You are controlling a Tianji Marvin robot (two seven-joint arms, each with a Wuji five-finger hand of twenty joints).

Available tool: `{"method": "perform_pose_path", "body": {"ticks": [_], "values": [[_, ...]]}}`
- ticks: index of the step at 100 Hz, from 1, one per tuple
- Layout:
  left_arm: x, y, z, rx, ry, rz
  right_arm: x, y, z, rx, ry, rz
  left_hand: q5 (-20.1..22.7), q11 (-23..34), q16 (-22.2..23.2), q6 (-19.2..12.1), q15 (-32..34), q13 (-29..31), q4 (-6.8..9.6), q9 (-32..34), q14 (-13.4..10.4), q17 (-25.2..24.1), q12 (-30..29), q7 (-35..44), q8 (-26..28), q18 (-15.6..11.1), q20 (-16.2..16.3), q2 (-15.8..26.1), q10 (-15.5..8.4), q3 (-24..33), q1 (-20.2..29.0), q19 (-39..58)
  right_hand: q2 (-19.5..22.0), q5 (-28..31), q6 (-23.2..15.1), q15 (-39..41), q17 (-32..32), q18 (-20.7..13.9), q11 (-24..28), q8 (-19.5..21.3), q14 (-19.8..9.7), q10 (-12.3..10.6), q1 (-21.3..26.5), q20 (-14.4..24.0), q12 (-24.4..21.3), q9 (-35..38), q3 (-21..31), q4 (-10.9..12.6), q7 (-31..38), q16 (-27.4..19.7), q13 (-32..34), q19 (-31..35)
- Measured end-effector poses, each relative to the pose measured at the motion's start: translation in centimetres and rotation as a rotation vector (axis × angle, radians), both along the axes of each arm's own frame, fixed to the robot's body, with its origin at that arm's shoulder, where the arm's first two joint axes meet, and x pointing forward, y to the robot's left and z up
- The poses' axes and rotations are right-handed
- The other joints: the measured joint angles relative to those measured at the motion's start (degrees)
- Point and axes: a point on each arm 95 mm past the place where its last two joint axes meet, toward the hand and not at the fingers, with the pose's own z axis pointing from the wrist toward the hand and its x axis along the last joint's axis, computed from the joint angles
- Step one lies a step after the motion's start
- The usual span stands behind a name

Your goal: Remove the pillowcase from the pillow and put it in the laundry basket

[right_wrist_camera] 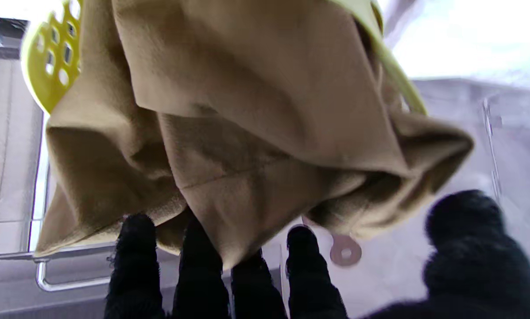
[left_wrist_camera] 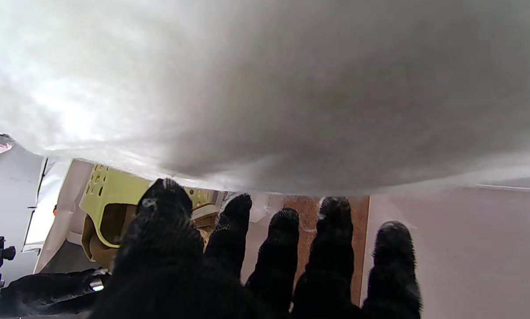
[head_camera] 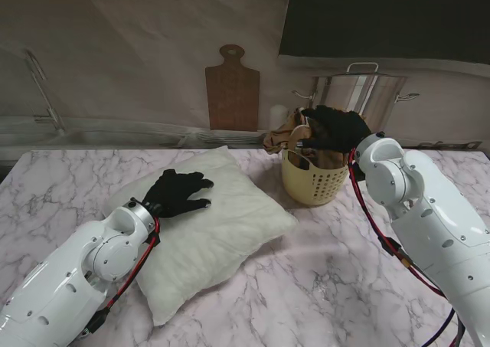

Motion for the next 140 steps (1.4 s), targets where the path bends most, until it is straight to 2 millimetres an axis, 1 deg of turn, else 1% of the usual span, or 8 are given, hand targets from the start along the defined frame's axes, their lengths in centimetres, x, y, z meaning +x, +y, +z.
{"method": "perform_pose_path", "body": {"ticks": [18, 29, 47, 71, 90, 104, 123, 140], "values": [[0.1, 0.2, 0.4, -0.028, -0.017, 0.01, -0.7, 0.1, 0.6, 0.105, -0.041, -0.014, -0.1, 0.0, 0.0, 0.1, 0.0, 0.0, 0.0, 0.0, 0.0, 0.0, 0.0, 0.0, 0.0, 0.0, 0.0, 0.0, 0.0, 0.0, 0.0, 0.0, 0.3, 4.6, -1.0, 5.7, 7.9, 2.1, 9.4, 0.3, -0.2, -1.5, 6.1, 6.9, 4.8, 10.0, -3.3, 1.0, 5.2, 4.4, 14.3, 13.0], [0.2, 0.3, 0.7, -0.049, -0.025, 0.016, -1.7, 0.5, 1.0, 0.141, -0.031, -0.012, -1.3, 0.0, 0.0, 0.3, 0.0, 0.0, 0.0, 0.0, 0.0, 0.0, 0.0, -0.5, -0.1, 0.0, 0.0, 0.0, 0.0, 0.0, 0.0, 0.0, 2.4, 3.6, -1.0, 7.5, 10.4, 3.6, 10.8, -0.7, -0.2, -2.9, 6.2, 7.4, 5.6, 14.0, -5.2, 1.1, 4.8, 6.8, 20.5, 19.2], [0.2, 0.2, 1.1, -0.072, -0.04, 0.018, -2.5, 0.8, 1.3, 0.239, -0.047, -0.003, -1.8, 2.1, 1.2, 1.1, 1.4, 1.1, 0.0, 0.9, 0.0, 0.2, 2.7, -0.7, -0.7, 0.0, 0.5, 0.0, 0.0, 0.0, 0.0, 0.0, 5.5, 4.8, -1.0, 12.2, 15.1, 4.0, 13.9, -1.4, -0.3, -3.7, 15.5, 6.2, 7.6, 21.2, -10.9, 1.9, 6.9, 10.7, 29.5, 28.8], [0.5, -0.2, 1.8, -0.159, -0.06, 0.045, -2.6, 1.3, 1.9, 0.385, -0.053, 0.017, -1.9, 4.7, 11.0, 1.9, 6.2, 1.1, 0.01, -0.3, 0.0, 1.0, 11.9, -0.7, -0.7, -0.4, 3.3, 0.4, 1.5, 0.0, 0.0, 0.0, 5.8, 9.0, -1.7, 12.5, 12.8, 4.0, 16.8, -1.4, -0.5, -3.7, 17.3, 4.9, 10.0, 25.5, -13.0, 2.4, 11.5, 11.8, 29.1, 28.8], [1.0, -0.8, 2.2, -0.301, -0.076, 0.074, -3.0, 1.5, 2.2, 0.298, -0.086, 0.016, -4.8, -2.6, 0.1, 2.8, -1.7, -5.0, 0.01, -8.3, 0.5, -0.1, -0.5, -1.6, -0.7, -1.4, -1.8, 1.8, 3.2, 0.0, -0.6, 0.0, 5.8, 15.9, -5.4, 8.6, 5.2, 4.0, 21.7, -1.4, -0.8, -3.6, 15.7, 1.4, 17.7, 28.0, -13.3, 2.4, 15.3, 9.6, 20.5, 21.6], [1.2, -1.1, 2.3, -0.31, -0.083, 0.079, -3.1, 1.3, 1.9, 0.212, -0.027, 0.021, -5.3, -2.8, -0.8, 3.0, -1.6, -4.9, 0.01, -8.3, 0.7, -0.7, -1.5, -1.6, -0.9, -1.8, -2.9, 1.8, 3.3, 0.0, -0.8, 0.0, 5.8, 15.8, -14.7, 5.8, 2.9, 5.1, 20.6, -1.4, 1.1, -2.6, 11.9, 0.7, 21.0, 12.3, -13.8, 2.4, 16.8, 7.5, 12.9, 18.7], [1.2, -1.1, 2.4, -0.305, -0.087, 0.079, -3.3, 0.9, 1.9, 0.173, -0.008, 0.019, -5.3, -2.8, -1.2, 3.1, -1.6, -4.9, 0.01, -8.3, 0.7, -1.3, -1.8, -1.6, -1.3, -1.8, -3.2, 2.1, 3.3, 0.0, -1.3, 0.0, 8.9, 3.1, -12.5, 5.5, 4.5, 5.6, 3.3, -5.0, 2.4, -4.4, 7.3, 3.9, 6.1, 1.5, -15.3, 2.5, 7.3, 6.9, 11.3, 20.5], [1.3, -1.0, 2.4, -0.302, -0.091, 0.081, -3.2, 0.6, 2.1, 0.13, -0.094, 0.017, -5.3, -2.8, -1.3, 3.1, -1.6, -4.9, 0.0, -8.3, 0.7, -1.4, -1.9, -1.6, -1.3, -1.6, -3.2, 2.3, 3.3, 0.0, -1.4, 0.0, 8.8, 1.6, -9.6, 1.4, -2.0, 5.0, 0.6, -5.6, 0.1, -5.9, 6.7, 2.0, 0.5, 0.1, -15.0, 2.5, 4.6, 4.5, 3.7, 12.1]]}}
